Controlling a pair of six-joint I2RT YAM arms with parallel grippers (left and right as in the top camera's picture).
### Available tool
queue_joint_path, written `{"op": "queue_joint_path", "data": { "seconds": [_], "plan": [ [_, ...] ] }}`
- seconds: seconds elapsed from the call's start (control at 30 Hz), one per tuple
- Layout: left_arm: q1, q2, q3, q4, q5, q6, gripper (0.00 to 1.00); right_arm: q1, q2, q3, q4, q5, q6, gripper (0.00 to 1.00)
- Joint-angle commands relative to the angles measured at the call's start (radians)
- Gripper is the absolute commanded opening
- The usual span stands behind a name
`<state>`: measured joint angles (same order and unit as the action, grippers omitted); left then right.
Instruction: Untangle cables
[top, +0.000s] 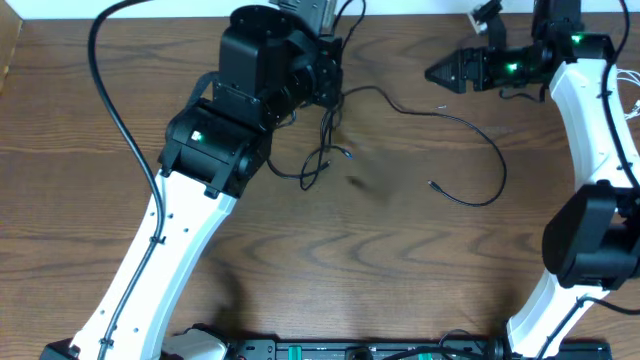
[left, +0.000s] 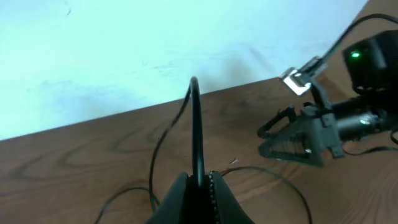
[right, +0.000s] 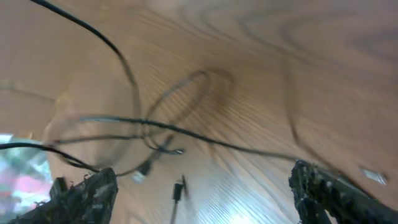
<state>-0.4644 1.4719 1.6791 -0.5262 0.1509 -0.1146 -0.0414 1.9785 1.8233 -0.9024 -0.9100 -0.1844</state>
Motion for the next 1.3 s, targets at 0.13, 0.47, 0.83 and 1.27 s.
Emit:
{"op": "queue_joint_path", "data": {
  "seconds": [0.13,0.47,0.83,1.27],
  "plan": [
    [0.01,-0.031,0.001,0.028,-0.002,-0.076,0.07,0.116,-0.035,0.015,0.03,-0.041,-0.093,0.91],
    [0.017,-0.082,0.001,0.042,-0.066,-0.074,0.07,0.272,-0.002,0.013,0.024,0.212,0.122,0.86],
    [0.092,-0.085,0.001,0.014,-0.074,-0.074,0.07,0.379,-0.001,0.013,-0.024,0.34,0.493,0.79],
    [0.095,-0.064,-0.001,-0.034,-0.074,-0.069,0.07,0.471,-0.001,0.013,-0.092,0.407,0.54,0.74]
  ]
}}
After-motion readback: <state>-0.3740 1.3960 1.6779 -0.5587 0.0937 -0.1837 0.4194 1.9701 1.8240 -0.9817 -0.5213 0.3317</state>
